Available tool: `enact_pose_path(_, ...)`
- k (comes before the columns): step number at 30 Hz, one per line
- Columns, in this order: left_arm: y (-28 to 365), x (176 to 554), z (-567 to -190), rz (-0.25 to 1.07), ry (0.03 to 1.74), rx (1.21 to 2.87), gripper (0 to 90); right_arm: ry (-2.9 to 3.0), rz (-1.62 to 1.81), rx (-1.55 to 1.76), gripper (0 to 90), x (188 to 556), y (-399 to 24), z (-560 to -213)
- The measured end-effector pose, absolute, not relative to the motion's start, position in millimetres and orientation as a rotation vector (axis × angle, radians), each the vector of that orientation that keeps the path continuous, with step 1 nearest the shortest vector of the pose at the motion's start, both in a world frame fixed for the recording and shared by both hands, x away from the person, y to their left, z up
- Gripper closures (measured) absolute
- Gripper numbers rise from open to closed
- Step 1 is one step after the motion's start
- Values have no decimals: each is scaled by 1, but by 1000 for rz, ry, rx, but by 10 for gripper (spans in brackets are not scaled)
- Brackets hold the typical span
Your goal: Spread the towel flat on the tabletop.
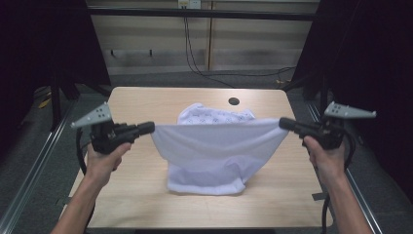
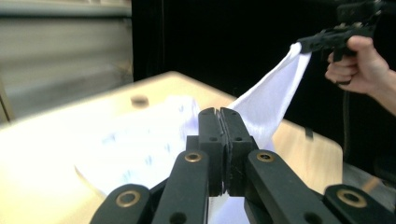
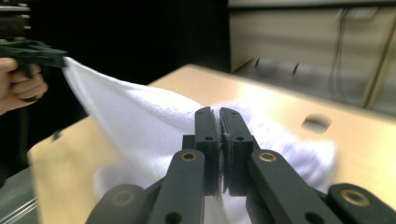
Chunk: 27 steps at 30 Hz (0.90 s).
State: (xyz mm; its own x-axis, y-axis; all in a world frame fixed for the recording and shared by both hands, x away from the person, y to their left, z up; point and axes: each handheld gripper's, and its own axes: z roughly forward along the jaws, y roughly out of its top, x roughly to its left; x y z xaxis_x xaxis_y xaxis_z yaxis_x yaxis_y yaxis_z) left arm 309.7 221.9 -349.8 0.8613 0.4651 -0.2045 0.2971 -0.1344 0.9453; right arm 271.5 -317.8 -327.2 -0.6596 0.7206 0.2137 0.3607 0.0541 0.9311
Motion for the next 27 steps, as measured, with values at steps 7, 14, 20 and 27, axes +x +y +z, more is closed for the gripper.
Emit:
enact_pose_path(7, 230, 263, -399, 33, 578, 1786, 888, 2152, 1580, 1146, 862, 211, -316, -375)
enact_pose_path(14, 239, 208, -426, -54, 561, 1827, 887, 2230, 1585, 1193, 860, 145, -308, -406)
enact_pose_path(20, 246, 157, -420, -124, 429, 1818, 880, 2282, 1544, 1244, 819, 87, -307, -395)
enact_pose_path(27, 245, 168, -432, -165, 472, 1835, 758, 2276, 1526, 1210, 667, 96, -306, -397)
